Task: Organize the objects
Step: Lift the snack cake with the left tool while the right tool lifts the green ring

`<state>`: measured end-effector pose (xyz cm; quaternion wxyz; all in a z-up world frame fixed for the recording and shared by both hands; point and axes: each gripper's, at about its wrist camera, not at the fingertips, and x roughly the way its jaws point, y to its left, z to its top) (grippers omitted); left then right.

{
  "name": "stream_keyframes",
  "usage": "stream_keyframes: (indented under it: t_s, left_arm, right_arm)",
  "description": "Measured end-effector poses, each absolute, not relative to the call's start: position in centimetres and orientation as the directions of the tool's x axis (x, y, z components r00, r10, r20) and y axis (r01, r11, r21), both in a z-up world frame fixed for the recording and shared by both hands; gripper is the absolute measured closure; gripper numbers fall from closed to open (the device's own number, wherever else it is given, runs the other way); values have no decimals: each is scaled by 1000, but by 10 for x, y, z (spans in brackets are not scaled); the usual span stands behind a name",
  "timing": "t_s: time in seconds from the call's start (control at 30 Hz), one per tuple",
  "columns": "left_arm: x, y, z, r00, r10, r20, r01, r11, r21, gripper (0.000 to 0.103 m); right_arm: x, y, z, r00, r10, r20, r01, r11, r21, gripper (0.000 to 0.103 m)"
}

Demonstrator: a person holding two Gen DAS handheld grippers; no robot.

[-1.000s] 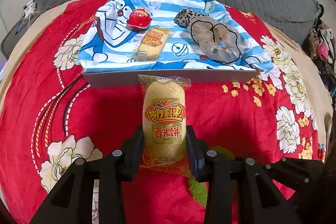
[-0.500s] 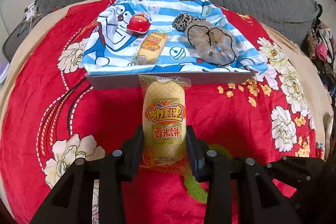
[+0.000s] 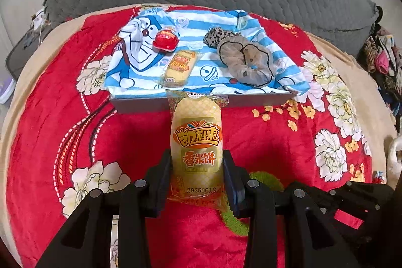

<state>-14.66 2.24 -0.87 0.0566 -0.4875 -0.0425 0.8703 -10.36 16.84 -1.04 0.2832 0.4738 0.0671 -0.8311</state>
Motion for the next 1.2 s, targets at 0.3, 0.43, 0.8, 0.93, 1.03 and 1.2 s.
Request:
stream_keyframes:
  t_s: [0.3, 0.43, 0.8, 0.93, 1.03, 1.2]
  left_arm:
    - [-143, 21, 6, -543, 140, -828, -54, -990, -132, 63]
    - [-143, 20, 10, -553, 140, -821, -51, -990, -134, 63]
    - [-147, 17, 19, -570, 137, -810, -43, -990, -137, 63]
    - [-150, 17, 21, -572, 139, -809, -42, -989, -140, 63]
    - [-153, 17, 23, -576, 140, -805, -42, -989, -141, 63]
    - [-159, 18, 27, -578, 142, -804, -46, -989, -142, 63]
  right_arm:
    - [-95, 163, 14, -453, -416, -789, 566, -818, 106, 103]
    - [-95, 164, 25, -476, -418, -774, 568, -818, 92, 103]
    - [-99, 163, 49, -524, -431, -734, 569, -819, 75, 103]
    - [-103, 165, 54, -536, -432, -726, 560, -825, 77, 103]
    - [-106, 166, 57, -542, -431, -722, 556, -827, 77, 103]
    - [-113, 169, 64, -550, -433, -714, 551, -831, 80, 103]
